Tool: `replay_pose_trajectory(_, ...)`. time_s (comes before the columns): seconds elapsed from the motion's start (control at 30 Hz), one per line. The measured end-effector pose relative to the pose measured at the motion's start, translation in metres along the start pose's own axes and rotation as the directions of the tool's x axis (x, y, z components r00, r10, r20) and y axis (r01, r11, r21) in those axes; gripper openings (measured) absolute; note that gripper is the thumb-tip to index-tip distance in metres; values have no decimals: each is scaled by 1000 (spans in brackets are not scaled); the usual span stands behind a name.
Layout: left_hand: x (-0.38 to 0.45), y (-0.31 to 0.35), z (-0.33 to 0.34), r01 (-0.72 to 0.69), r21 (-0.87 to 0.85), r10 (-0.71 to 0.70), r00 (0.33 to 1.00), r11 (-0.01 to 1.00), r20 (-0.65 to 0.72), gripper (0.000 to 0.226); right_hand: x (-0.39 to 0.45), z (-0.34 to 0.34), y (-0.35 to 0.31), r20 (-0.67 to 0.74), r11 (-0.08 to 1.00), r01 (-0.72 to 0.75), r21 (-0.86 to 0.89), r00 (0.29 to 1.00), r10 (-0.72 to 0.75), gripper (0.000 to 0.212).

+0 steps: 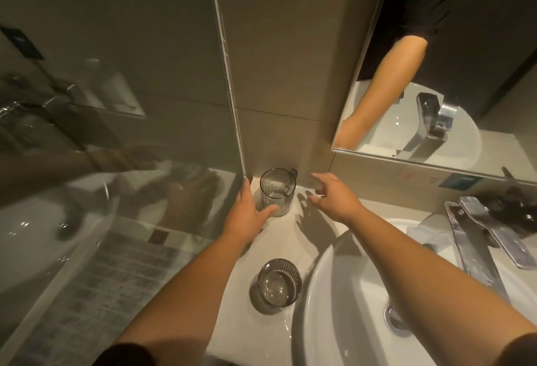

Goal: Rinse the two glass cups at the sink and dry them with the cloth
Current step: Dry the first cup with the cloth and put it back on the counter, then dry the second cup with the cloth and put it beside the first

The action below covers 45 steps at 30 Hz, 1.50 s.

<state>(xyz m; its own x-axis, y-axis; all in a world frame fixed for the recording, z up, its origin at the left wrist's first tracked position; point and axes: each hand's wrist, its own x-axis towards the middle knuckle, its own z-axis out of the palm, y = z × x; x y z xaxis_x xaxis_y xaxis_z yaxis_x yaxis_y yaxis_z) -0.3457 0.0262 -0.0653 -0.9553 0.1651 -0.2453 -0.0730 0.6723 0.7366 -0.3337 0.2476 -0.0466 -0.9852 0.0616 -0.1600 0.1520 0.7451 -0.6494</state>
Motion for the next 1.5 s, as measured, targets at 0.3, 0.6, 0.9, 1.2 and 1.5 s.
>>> replay_pose_trajectory(0.3, -79, -21, -7, 72, -233, -98, 990, 970, -101, 64, -97, -13, -21, -39, 999, 38, -26, 998, -39, 36)
replay_pose_trajectory(0.6, -158, -61, 12, 94, -330, -42, 986, 939, 161, 86, -169, 23, -13, 205, 943, 202, -265, 967, -149, 58)
replay_pose_trajectory(0.9, -155, -55, 31, 0, -75, 11, 988, 997, 155, 103, -157, 57, -22, 254, 864, 298, -406, 945, -206, 47)
replay_pose_trajectory(1.2, -151, -40, 20, -62, -266, 87, 992, 962, 86, 80, -162, 43, -33, 123, 978, 192, -78, 976, -182, 51)
replay_pose_trajectory(1.5, -156, 25, -2, -276, -338, 309, 950, 900, 46, 90, -195, -28, -54, -44, 967, 213, 141, 977, -208, 58)
